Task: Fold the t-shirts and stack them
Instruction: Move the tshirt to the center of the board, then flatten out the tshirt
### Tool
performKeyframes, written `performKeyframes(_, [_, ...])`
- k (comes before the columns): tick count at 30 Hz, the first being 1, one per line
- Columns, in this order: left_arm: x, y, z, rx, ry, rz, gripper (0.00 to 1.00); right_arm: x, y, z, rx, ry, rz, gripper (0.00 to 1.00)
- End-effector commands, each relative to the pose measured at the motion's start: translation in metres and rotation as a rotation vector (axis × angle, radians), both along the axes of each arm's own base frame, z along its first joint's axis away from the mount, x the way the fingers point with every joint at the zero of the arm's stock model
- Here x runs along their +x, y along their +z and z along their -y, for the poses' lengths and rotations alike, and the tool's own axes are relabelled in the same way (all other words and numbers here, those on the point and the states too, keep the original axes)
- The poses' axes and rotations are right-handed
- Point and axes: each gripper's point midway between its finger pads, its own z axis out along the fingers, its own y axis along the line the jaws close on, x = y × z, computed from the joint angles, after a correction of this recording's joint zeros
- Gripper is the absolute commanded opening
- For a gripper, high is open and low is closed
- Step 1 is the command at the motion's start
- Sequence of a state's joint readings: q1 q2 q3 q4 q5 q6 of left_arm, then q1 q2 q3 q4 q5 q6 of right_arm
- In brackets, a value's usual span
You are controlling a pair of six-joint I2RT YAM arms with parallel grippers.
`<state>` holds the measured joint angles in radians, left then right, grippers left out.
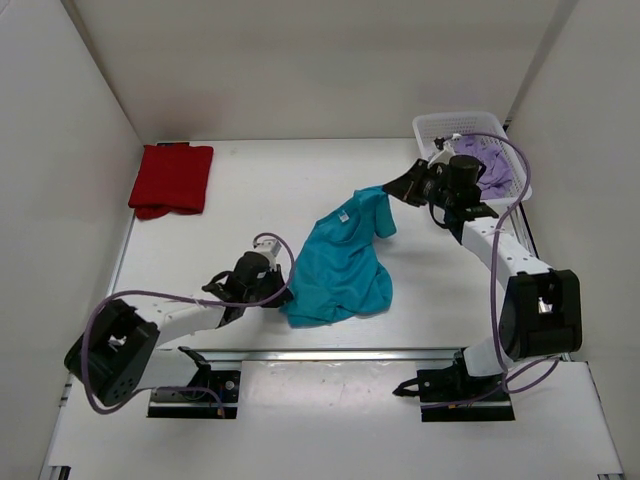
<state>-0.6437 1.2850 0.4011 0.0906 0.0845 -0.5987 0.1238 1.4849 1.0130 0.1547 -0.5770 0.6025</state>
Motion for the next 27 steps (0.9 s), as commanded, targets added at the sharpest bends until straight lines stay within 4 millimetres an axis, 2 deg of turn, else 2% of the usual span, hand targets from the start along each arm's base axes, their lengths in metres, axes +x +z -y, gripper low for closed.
performKeyframes(1, [0.025, 0.042, -0.005, -0.052, 0.059, 0.115, 0.00, -0.004, 0.039, -0.001, 0.025, 0.005, 0.133, 0.00])
performKeyframes(4, [0.049, 0.086, -0.015, -0.042, 0.085, 0.203, 0.00, -0.013, 0.034, -0.004, 0.022, 0.013, 0.132, 0.00])
performKeyframes(5, [0.051, 0.091, -0.020, -0.032, 0.094, 0.205, 0.00, -0.017, 0.026, -0.002, 0.024, 0.009, 0.108, 0.00])
performKeyframes(7, [0.065, 0.118, -0.020, -0.052, 0.102, 0.245, 0.00, -0.029, 0.028, -0.007, 0.022, 0.018, 0.118, 0.00])
performKeyframes(8, [0.074, 0.129, -0.025, -0.056, 0.113, 0.259, 0.00, -0.036, 0.019, -0.009, 0.011, 0.020, 0.099, 0.00])
performKeyframes(9, [0.079, 0.131, -0.033, -0.034, 0.135, 0.249, 0.00, -0.046, 0.017, -0.014, 0.005, 0.028, 0.099, 0.00])
performKeyframes(10, [0.095, 0.153, -0.045, -0.054, 0.169, 0.282, 0.00, -0.053, 0.018, -0.015, -0.007, 0.021, 0.102, 0.00])
performKeyframes(11, [0.111, 0.177, -0.062, -0.089, 0.203, 0.310, 0.00, -0.064, 0.007, -0.021, -0.029, 0.030, 0.081, 0.00])
performKeyframes(12, [0.119, 0.189, -0.077, -0.107, 0.235, 0.309, 0.00, -0.081, 0.000, -0.035, -0.046, 0.069, 0.063, 0.00])
performKeyframes(13, [0.129, 0.216, -0.084, -0.123, 0.250, 0.354, 0.00, -0.090, 0.004, -0.039, -0.063, 0.070, 0.087, 0.00])
performKeyframes(14, [0.140, 0.250, -0.099, -0.137, 0.284, 0.409, 0.00, -0.108, 0.001, -0.053, -0.096, 0.108, 0.092, 0.00])
performKeyframes(15, [0.143, 0.256, -0.109, -0.109, 0.299, 0.408, 0.00, -0.123, -0.002, -0.067, -0.140, 0.138, 0.089, 0.00])
performKeyframes(16, [0.151, 0.282, -0.115, -0.098, 0.322, 0.442, 0.00, -0.145, 0.009, -0.088, -0.143, 0.204, 0.128, 0.00])
performKeyframes(17, [0.156, 0.318, -0.117, -0.091, 0.321, 0.513, 0.00, -0.154, 0.013, -0.094, -0.158, 0.213, 0.132, 0.00])
performKeyframes(18, [0.163, 0.340, -0.117, -0.061, 0.327, 0.540, 0.00, -0.174, 0.025, -0.111, -0.154, 0.266, 0.160, 0.00])
performKeyframes(19, [0.169, 0.341, -0.121, -0.039, 0.341, 0.520, 0.00, -0.192, 0.041, -0.128, -0.145, 0.310, 0.189, 0.00])
performKeyframes(20, [0.170, 0.373, -0.121, -0.064, 0.344, 0.573, 0.00, -0.200, 0.051, -0.137, -0.141, 0.333, 0.213, 0.00])
performKeyframes(21, [0.176, 0.392, -0.125, -0.093, 0.355, 0.585, 0.00, -0.217, 0.072, -0.152, -0.123, 0.374, 0.262, 0.00])
performKeyframes(22, [0.183, 0.396, -0.129, -0.125, 0.358, 0.570, 0.00, -0.233, 0.095, -0.164, -0.102, 0.411, 0.305, 0.00])
performKeyframes(23, [0.185, 0.418, -0.133, -0.143, 0.365, 0.604, 0.00, -0.246, 0.119, -0.176, -0.073, 0.452, 0.343, 0.00])
performKeyframes(24, [0.186, 0.449, -0.139, -0.175, 0.372, 0.657, 0.00, -0.251, 0.126, -0.180, -0.072, 0.462, 0.358, 0.00])
performKeyframes(25, [0.194, 0.443, -0.140, -0.176, 0.377, 0.613, 0.00, -0.263, 0.154, -0.184, -0.024, 0.495, 0.403, 0.00])
performKeyframes(27, [0.196, 0.482, -0.136, -0.186, 0.372, 0.680, 0.00, -0.271, 0.182, -0.180, 0.041, 0.515, 0.427, 0.00])
